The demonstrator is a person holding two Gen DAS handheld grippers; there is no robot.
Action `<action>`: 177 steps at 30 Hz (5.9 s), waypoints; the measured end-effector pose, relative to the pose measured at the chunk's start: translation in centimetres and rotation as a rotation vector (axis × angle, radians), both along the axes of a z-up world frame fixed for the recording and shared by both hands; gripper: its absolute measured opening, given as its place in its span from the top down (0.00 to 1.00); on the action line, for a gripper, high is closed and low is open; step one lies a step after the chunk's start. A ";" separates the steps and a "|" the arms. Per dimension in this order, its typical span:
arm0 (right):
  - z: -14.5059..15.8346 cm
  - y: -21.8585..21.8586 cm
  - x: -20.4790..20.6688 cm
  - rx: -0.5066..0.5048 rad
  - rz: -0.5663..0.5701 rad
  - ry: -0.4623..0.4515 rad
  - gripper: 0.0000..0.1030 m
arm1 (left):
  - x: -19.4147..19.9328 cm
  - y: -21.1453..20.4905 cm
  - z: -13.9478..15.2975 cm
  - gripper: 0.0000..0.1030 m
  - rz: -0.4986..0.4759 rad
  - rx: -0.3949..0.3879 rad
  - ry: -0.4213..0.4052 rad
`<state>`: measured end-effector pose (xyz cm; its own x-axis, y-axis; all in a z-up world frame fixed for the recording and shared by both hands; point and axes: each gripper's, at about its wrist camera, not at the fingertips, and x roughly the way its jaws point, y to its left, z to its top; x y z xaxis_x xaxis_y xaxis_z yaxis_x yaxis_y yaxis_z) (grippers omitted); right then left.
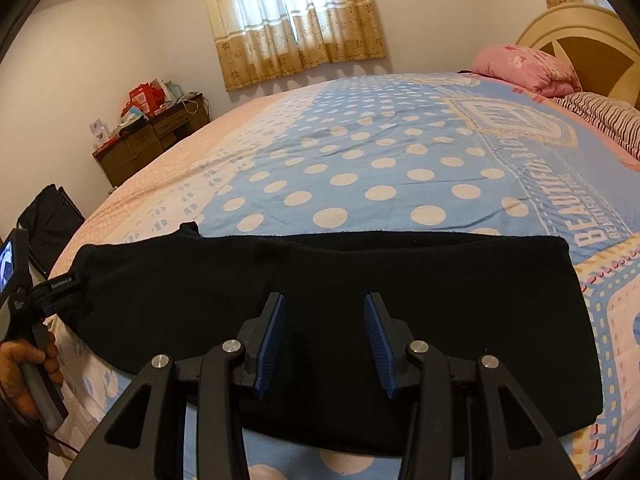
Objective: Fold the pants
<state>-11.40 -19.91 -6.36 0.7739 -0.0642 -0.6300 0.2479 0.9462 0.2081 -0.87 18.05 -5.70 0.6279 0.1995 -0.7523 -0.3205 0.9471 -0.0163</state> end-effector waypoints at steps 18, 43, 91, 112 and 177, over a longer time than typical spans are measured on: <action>0.8 -0.8 -1.2 0.022 -0.031 -0.042 0.58 | -0.6 -2.8 2.4 0.73 -0.141 0.015 -0.065; 0.3 -8.7 -6.3 0.151 -0.224 -0.080 0.58 | -12.9 -27.6 4.4 0.73 -1.027 0.017 -0.260; -2.4 -2.2 -1.9 0.174 0.031 0.025 0.55 | -8.0 -14.9 4.5 0.02 -0.930 -0.113 -0.184; 1.2 -10.3 -6.2 -0.075 0.021 0.063 0.80 | -5.0 -12.5 4.2 0.02 -0.732 -0.112 -0.154; 2.3 -12.2 -4.6 -0.093 -0.191 -0.111 0.49 | -3.5 -25.1 1.3 0.00 -0.792 0.110 0.024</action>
<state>-16.04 -32.09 -4.05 0.8062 -0.2700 -0.5265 0.4049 0.9005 0.1583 -4.37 -7.07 -4.43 0.5978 -0.2249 -0.7694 0.4489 0.8892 0.0888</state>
